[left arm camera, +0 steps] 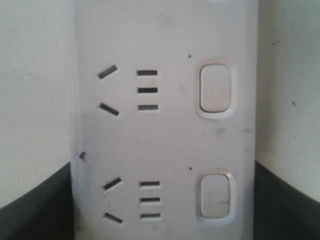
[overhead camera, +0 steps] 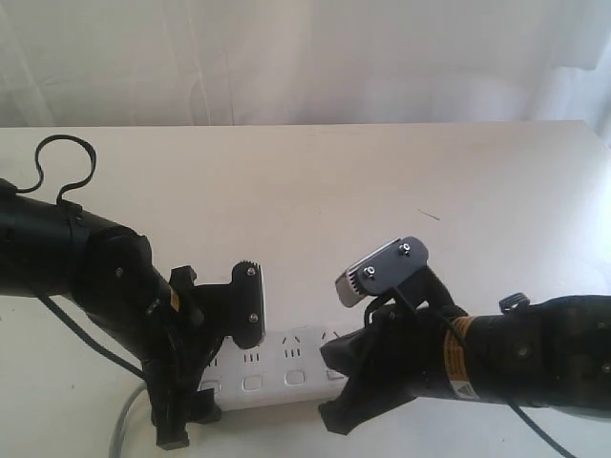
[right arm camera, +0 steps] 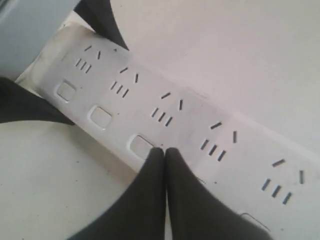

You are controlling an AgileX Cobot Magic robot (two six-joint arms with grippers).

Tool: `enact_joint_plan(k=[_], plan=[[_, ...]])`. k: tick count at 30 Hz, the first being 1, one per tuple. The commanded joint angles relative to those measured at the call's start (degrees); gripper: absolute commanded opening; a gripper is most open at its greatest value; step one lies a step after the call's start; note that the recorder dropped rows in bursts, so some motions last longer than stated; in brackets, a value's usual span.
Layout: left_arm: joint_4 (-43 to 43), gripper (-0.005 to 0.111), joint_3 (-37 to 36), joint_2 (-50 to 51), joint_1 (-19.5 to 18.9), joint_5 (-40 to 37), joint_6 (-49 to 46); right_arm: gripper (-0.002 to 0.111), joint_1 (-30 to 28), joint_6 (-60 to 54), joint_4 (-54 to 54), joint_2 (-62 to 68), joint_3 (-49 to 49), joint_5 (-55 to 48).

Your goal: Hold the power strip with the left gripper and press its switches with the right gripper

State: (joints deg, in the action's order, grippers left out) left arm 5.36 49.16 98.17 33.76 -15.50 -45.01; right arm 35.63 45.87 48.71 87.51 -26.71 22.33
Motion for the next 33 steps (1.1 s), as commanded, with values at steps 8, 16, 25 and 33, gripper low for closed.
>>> enact_joint_plan(k=[8, 16, 25, 33], plan=[[-2.07, 0.000, -1.08, 1.22, 0.06, -4.09, -1.37, 0.000, -0.07, -4.35, -6.14, 3.50, -0.04, 1.22], [-2.07, 0.000, -1.08, 1.22, 0.06, -4.78, -1.37, 0.000, -0.07, -9.85, -12.17, 8.10, -0.04, 1.99], [-2.07, 0.000, -1.08, 1.22, 0.06, -4.30, -1.37, 0.000, -0.07, -11.19, -13.82, 8.09, 0.92, 1.72], [-2.07, 0.000, -1.08, 1.22, 0.06, -4.17, -1.37, 0.000, -0.07, -11.22, -14.71, 8.09, 4.03, 3.15]])
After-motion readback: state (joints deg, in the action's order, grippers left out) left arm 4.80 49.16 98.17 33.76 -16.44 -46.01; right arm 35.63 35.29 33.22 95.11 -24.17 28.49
